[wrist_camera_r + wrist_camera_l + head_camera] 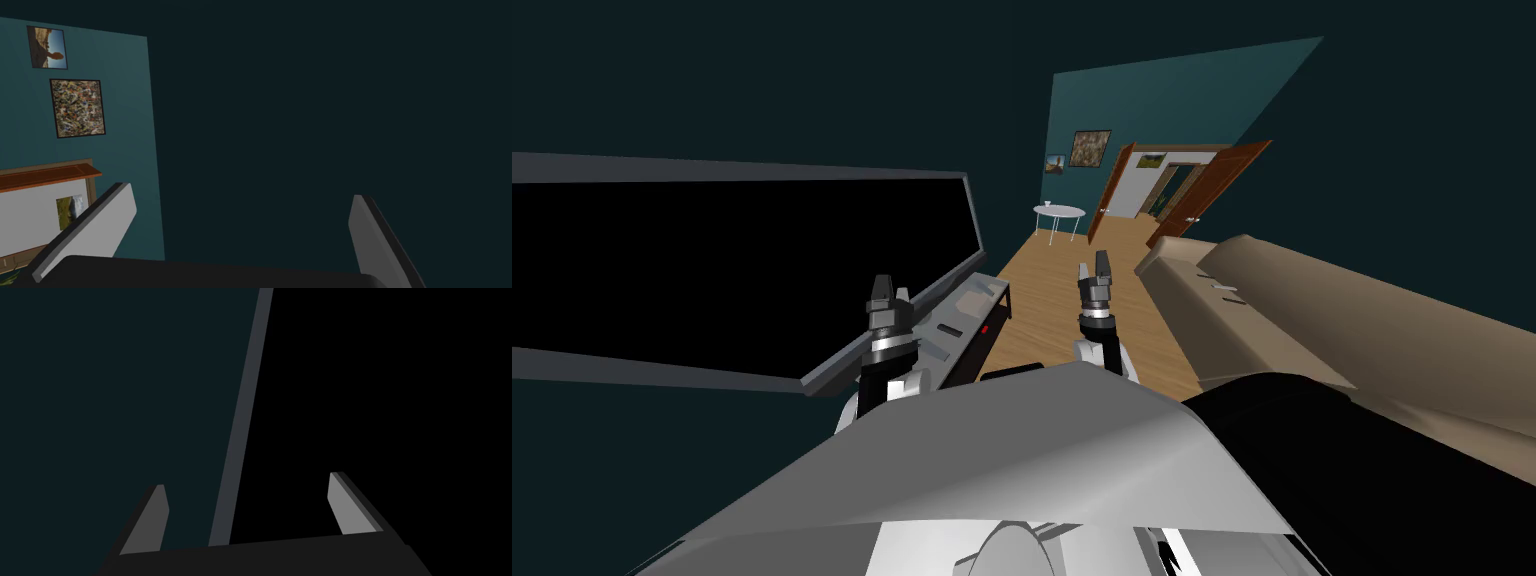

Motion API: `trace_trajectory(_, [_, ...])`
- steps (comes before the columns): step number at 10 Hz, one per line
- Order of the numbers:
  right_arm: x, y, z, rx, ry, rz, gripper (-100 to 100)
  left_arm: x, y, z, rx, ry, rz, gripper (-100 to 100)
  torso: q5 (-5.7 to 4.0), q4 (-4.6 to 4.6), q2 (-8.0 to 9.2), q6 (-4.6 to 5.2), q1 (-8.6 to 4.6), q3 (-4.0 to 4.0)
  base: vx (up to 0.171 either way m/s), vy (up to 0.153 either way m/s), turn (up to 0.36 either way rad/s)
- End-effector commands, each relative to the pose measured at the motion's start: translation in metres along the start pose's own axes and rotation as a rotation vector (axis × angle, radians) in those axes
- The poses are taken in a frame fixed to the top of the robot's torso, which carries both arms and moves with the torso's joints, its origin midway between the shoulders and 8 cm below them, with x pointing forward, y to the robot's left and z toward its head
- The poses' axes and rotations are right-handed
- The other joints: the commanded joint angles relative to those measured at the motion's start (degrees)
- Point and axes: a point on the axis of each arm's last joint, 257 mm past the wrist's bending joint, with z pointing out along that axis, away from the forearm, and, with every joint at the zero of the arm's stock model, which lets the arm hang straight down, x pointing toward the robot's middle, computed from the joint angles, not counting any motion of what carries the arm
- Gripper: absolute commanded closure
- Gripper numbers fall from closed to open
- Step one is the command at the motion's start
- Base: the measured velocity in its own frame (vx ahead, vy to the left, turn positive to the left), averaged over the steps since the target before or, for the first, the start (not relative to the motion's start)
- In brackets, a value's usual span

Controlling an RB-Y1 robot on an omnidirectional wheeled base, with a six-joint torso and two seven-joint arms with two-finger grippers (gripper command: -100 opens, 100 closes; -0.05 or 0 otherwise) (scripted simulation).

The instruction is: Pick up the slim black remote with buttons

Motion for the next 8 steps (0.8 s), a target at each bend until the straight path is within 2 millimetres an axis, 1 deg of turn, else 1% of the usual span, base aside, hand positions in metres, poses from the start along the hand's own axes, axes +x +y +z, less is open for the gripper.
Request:
trace_trajectory(1, [0.000,0.000,0.000,0.000,0.000,0.000,0,0.005,0.019,0.002,-0.046,0.036,0.024,-100,0.00,0.00,0.00,0.00,0.00,0.00,-0.055,-0.008,-0.113])
trace_trajectory(3, [0.000,0.000,0.000,0.000,0.000,0.000,0,0.008,0.040,0.004,-0.098,0.064,0.045,-100,0.00,0.06,0.29,0.01,-0.01,0.16,-0.101,-0.014,-0.083])
trace_trajectory(6, [0.000,0.000,0.000,0.000,0.000,0.000,0,0.012,0.083,0.006,-0.201,0.108,0.084,-100,0.00,0.09,0.39,0.02,-0.01,0.22,-0.103,-0.007,-0.103])
trace_trajectory(7, [0.000,0.000,0.000,0.000,0.000,0.000,0,0.013,0.085,0.006,-0.209,0.110,0.084,-100,0.01,0.08,0.37,0.02,0.03,0.21,-0.061,0.006,-0.026])
trace_trajectory(8, [0.000,0.000,0.000,0.000,0.000,0.000,0,0.013,0.102,0.006,-0.251,0.125,0.100,-100,0.01,0.07,0.27,-0.01,0.05,0.16,-0.062,0.004,-0.046])
